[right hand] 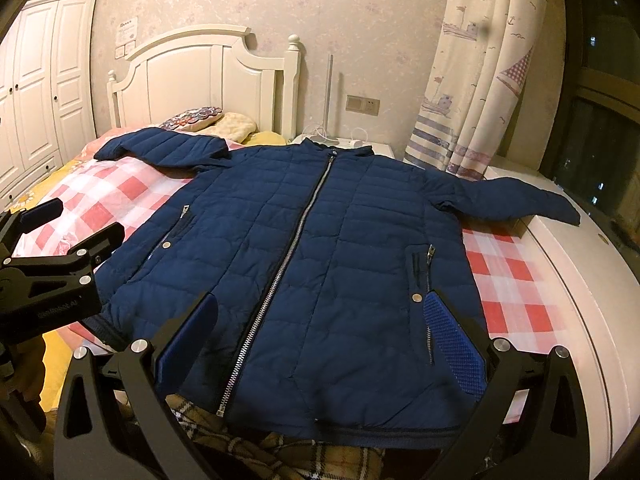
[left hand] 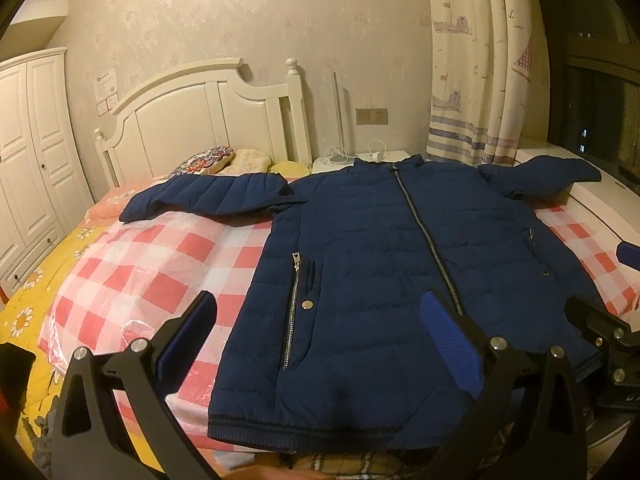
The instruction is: Fold large clothes
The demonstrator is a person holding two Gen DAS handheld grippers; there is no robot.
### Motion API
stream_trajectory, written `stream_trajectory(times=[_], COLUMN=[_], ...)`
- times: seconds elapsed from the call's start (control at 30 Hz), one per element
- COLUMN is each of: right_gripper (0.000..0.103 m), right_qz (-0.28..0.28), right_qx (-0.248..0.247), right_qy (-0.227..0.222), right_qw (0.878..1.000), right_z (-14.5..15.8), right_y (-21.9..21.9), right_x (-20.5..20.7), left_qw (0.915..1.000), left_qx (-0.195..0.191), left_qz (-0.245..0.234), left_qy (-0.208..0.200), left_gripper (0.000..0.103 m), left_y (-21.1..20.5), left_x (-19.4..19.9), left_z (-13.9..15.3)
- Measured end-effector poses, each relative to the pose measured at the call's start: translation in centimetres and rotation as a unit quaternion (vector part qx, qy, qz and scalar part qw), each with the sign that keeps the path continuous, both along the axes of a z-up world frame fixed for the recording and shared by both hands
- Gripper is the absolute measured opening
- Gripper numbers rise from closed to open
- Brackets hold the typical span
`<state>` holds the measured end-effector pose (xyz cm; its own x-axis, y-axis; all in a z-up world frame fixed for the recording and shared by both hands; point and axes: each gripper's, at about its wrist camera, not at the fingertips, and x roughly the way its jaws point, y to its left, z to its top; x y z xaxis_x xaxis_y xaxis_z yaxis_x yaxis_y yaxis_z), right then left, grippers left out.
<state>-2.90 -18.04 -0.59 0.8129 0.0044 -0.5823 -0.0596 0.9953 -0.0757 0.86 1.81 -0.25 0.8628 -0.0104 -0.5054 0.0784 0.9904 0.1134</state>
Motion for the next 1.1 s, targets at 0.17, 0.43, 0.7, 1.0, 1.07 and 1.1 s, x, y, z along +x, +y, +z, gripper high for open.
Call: stream_trajectory(times=[0.17, 0.43, 0.7, 1.0, 1.07, 1.1], right_gripper=[0.099, 0.099, 0.099, 0.099, 0.099, 0.099], right_qz=[0.002, 0.003, 0.005, 0.005, 0.004, 0.004], right_qx=[0.001, 0.005, 0.009, 0.013, 0.013, 0.013], right_qy=[0.000, 0.000, -0.003, -0.004, -0.005, -0.004], right_qw=[1.000, 1.000, 1.000, 1.000, 1.000, 1.000], right_z=[0.0, 0.0, 0.1, 0.2, 0.2, 0.2], right_y=[0.1, 0.2, 0.3, 0.3, 0.4, 0.4], right_x=[-0.1, -0.1, -0.2, -0.3, -0.3, -0.3], left_qw=[0.9999, 0.9998, 0.9994, 0.9990, 0.9990, 0.9990], left_qx=[-0.009, -0.010, -0.011, -0.009, -0.010, -0.010], left_qz=[-0.004, -0.007, -0.018, -0.024, -0.024, -0.024], left_qy=[-0.006, -0.014, -0.026, -0.036, -0.035, -0.035], left_gripper=[0.101, 0.101, 0.101, 0.101, 0.101, 0.101], left_y=[0.2, 0.3, 0.1, -0.1, -0.1, -0.1], left_x=[-0.3, -0.4, -0.9, -1.4, -1.4, -1.5], left_z=[0.2, 0.4, 0.6, 0.7, 0.7, 0.7])
